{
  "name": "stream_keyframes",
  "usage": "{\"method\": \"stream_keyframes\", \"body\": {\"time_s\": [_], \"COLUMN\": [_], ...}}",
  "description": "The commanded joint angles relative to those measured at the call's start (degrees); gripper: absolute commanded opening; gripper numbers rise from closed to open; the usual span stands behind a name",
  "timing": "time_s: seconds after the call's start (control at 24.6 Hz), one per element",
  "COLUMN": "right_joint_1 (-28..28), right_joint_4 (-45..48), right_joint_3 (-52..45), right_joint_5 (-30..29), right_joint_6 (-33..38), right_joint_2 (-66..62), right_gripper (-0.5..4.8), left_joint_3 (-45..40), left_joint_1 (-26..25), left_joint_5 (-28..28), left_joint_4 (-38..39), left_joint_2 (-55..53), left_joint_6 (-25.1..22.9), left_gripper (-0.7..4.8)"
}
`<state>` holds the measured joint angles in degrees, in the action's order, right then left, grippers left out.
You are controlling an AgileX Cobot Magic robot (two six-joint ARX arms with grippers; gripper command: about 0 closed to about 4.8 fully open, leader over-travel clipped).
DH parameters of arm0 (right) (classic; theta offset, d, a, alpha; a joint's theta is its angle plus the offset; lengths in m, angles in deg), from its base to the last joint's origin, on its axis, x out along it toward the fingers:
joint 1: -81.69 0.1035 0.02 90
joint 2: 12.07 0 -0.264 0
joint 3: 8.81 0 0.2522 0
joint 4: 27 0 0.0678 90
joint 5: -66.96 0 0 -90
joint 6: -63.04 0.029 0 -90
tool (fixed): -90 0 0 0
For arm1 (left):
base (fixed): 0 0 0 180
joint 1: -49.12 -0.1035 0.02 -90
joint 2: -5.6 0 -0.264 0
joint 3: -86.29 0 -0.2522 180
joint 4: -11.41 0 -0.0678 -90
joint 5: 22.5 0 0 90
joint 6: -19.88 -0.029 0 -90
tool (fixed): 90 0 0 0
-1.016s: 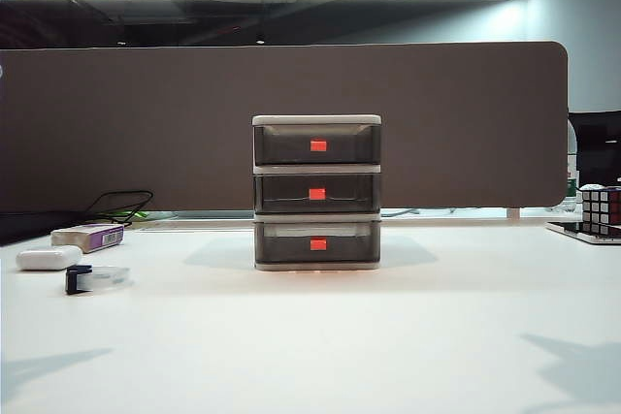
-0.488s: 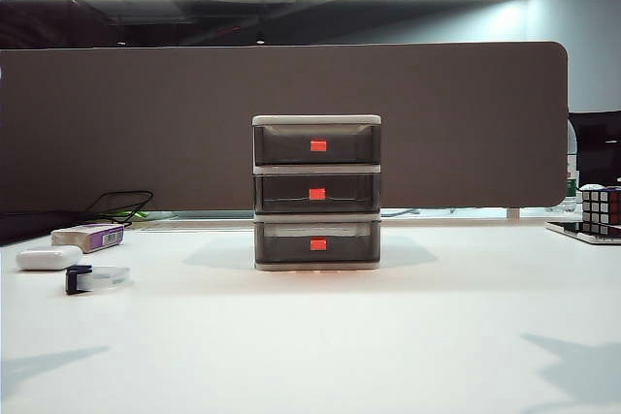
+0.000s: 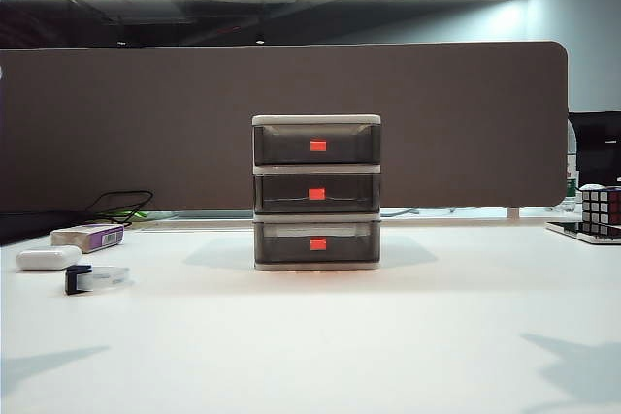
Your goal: Open the second layer of the drawer on the table, pick up the transparent tape on the table and put it in, and finally close the drawer.
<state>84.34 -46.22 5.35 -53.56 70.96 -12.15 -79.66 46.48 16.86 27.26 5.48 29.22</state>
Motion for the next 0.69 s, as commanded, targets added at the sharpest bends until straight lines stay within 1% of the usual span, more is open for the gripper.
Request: {"method": "stream_keyframes", "body": {"time_s": [0.04,0.08,0.16,0.2,0.37,0.49,0.61,0.65,0.69], "right_joint_1": [0.02,0.02,0.04,0.04,0.04,0.07,0.09,0.11,0.11], "right_joint_4": [2.69,3.26,3.19,3.15,3.23,3.96,4.66,4.63,4.63], "right_joint_3": [-0.31,-0.28,-0.28,-0.28,-0.28,-0.28,0.11,0.46,1.01], "right_joint_5": [-0.81,-0.74,-1.01,-1.49,-1.07,-1.25,-2.75,-2.67,-2.49], "right_joint_6": [0.52,1.77,3.63,4.39,4.50,4.55,6.64,6.58,6.01], "right_joint_2": [0.09,0.09,0.09,0.09,0.07,0.07,0.07,-0.04,-0.09], "right_gripper": [-0.05,-0.05,-0.05,-0.05,-0.05,-0.05,-0.05,-0.05,-0.05], "left_joint_3": [0.13,0.15,0.15,0.15,0.15,0.15,0.15,0.15,0.17], "left_joint_1": [0.02,0.02,0.04,0.13,1.62,2.73,5.38,6.86,9.51], "left_joint_5": [2.38,4.39,6.43,6.43,11.72,14.10,15.74,16.17,17.64], "left_joint_4": [-1.27,-1.38,-1.36,-1.36,-1.16,-0.92,-1.31,-1.62,-1.77], "left_joint_2": [-0.02,-0.02,-0.02,-0.02,-0.02,-0.02,-0.02,-0.02,-0.04], "left_joint_6": [3.17,6.14,9.05,9.09,9.11,9.09,8.94,7.80,5.18], "left_gripper": [-0.03,-0.03,-0.04,-0.04,-0.02,-0.03,-0.03,-0.04,-0.04]}}
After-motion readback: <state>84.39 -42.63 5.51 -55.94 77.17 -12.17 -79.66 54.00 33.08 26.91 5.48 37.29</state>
